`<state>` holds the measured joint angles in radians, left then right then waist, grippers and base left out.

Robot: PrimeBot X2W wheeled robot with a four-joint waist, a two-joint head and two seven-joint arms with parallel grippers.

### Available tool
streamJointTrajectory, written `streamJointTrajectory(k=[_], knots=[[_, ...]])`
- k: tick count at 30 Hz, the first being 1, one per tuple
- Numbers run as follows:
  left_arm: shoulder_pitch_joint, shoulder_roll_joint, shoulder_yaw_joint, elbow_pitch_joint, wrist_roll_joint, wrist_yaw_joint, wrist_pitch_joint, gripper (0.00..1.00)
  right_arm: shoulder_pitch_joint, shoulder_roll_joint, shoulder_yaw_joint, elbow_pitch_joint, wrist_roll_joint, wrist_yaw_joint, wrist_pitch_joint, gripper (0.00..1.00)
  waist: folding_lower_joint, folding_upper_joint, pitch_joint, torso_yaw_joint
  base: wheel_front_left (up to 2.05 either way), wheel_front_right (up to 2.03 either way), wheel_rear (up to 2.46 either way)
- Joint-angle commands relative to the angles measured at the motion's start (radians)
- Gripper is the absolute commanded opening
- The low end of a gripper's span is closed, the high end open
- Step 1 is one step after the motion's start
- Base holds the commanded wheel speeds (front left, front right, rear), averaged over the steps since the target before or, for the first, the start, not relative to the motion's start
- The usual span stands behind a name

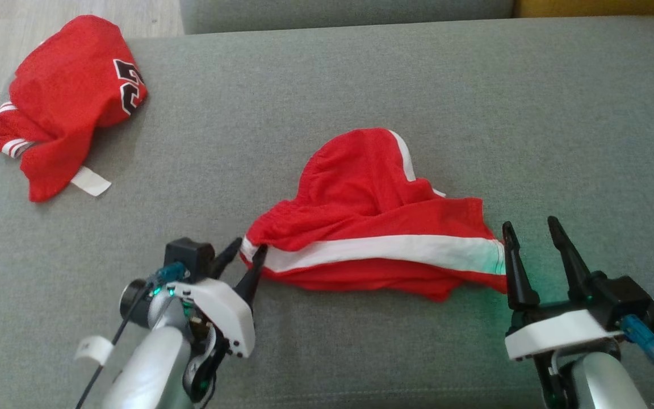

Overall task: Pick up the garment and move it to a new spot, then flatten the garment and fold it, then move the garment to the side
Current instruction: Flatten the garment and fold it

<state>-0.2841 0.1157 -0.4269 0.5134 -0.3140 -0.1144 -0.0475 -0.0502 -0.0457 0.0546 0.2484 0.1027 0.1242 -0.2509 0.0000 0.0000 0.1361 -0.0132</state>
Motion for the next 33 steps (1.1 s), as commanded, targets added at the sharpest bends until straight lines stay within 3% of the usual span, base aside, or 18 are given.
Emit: streamJointTrajectory(k=[1, 9, 12, 13, 15, 21, 28, 33], knots=[[-0.017, 0.021, 0.029, -0.037, -0.010, 0.001, 0.004, 0.52, -0.017, -0.005, 0.015, -0.024, -0.010, 0.007, -0.009, 1.00, 0.0000, 0.0000, -0.001, -0.001, 0.00, 0.00, 0.00], [-0.014, 0.026, 0.030, -0.037, -0.024, 0.009, 0.014, 0.36, -0.019, -0.004, 0.016, -0.026, -0.008, 0.007, -0.006, 1.00, 0.0000, 0.0000, 0.000, -0.015, 0.00, 0.00, 0.00], [-0.016, 0.030, 0.030, -0.035, -0.027, 0.012, 0.013, 0.13, -0.017, -0.004, 0.012, -0.026, -0.008, 0.007, -0.006, 1.00, 0.0000, 0.0000, 0.001, -0.020, 0.00, 0.00, 0.00], [-0.016, 0.030, 0.030, -0.035, -0.027, 0.012, 0.013, 0.13, -0.017, -0.004, 0.012, -0.026, -0.008, 0.007, -0.006, 1.00, 0.0000, 0.0000, 0.001, -0.020, 0.00, 0.00, 0.00], [-0.014, 0.032, 0.032, -0.036, -0.029, 0.017, 0.009, 0.00, -0.012, -0.004, 0.010, -0.025, -0.011, 0.007, 0.002, 1.00, 0.0000, 0.0000, 0.001, -0.022, 0.00, 0.00, 0.00], [0.010, 0.039, 0.045, -0.060, -0.041, 0.035, -0.008, 0.00, 0.016, -0.004, 0.018, -0.039, -0.013, 0.007, 0.056, 1.00, 0.0000, 0.0000, 0.004, -0.017, 0.00, 0.00, 0.00], [0.048, 0.033, 0.057, -0.088, -0.062, 0.059, -0.029, 0.00, 0.067, -0.004, 0.083, -0.097, 0.048, 0.007, 0.174, 1.00, 0.0000, 0.0000, 0.009, -0.012, 0.00, 0.00, 0.00], [0.063, 0.029, 0.055, -0.094, -0.071, 0.065, -0.035, 0.00, 0.057, -0.004, 0.082, -0.111, 0.110, 0.007, 0.194, 1.00, 0.0000, 0.0000, 0.012, -0.007, 0.00, 0.00, 0.00]])
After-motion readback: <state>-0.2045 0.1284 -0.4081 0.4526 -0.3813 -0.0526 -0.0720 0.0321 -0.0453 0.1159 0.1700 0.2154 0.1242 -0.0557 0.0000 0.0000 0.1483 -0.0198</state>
